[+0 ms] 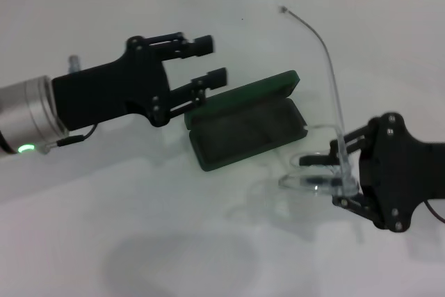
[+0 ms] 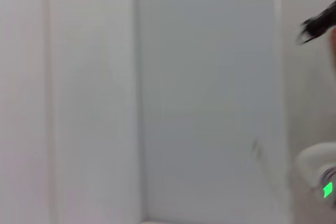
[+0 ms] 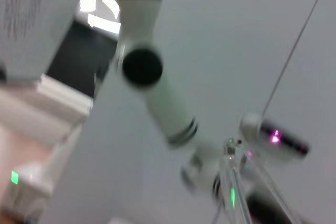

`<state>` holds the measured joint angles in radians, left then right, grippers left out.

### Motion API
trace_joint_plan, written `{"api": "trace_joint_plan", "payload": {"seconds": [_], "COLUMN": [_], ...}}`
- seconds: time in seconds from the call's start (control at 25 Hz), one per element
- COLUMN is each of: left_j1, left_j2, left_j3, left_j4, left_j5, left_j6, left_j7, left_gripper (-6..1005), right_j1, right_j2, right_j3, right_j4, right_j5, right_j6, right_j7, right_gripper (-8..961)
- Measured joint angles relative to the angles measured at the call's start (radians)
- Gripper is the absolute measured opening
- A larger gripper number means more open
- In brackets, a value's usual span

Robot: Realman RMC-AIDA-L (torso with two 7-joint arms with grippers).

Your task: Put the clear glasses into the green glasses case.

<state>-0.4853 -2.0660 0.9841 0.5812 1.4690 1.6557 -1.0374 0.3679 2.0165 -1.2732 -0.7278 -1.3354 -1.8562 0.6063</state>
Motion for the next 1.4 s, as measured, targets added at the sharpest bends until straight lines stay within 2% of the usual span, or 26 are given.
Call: {"api": "trace_joint_plan", "payload": {"seconds": [0.08,0.2,0.36,0.52,0.8,1.12,1.4], "left_j1": [0.027,0.029,-0.023,-0.061,-0.052,-0.059,-0.05], "left_j2": [-0.015,-0.026,-0.029,-0.033,-0.035,-0.038,-0.038], "left_j3": [-0.006,0.014,0.062,0.064,0.064,0.071,0.073], "left_j4": [-0.005,-0.043,-0.14,-0.188,-0.242,-0.32,-0.326], "left_j5": [0.0,-0.001,-0.019,-0.035,-0.147,-0.186,-0.212], "left_j6": [-0.039,-0.058,-0.06,-0.058,-0.022,0.044,0.063], "left_j7": [0.087,0.186,0.3,0.365,0.492,0.63,0.642], "left_gripper": [490,490,490,490,490,490,490], "right_j1": [0.037,0.124,0.261,0.349,0.35,0.347,0.311], "right_j2": [0.0,0.005,0.006,0.01,0.01,0.009,0.003], "right_j3": [-0.003,-0.015,-0.048,-0.077,-0.092,-0.124,-0.131], "right_j4": [0.038,0.119,0.254,0.361,0.375,0.403,0.391], "right_j5": [0.027,0.04,0.042,0.04,0.041,0.033,0.031], "right_j6": [-0.039,-0.072,-0.086,-0.068,-0.002,0.071,0.158], "right_j7": [0.032,0.099,0.2,0.302,0.466,0.484,0.485], "right_gripper": [126,128,131,134,140,146,151]}}
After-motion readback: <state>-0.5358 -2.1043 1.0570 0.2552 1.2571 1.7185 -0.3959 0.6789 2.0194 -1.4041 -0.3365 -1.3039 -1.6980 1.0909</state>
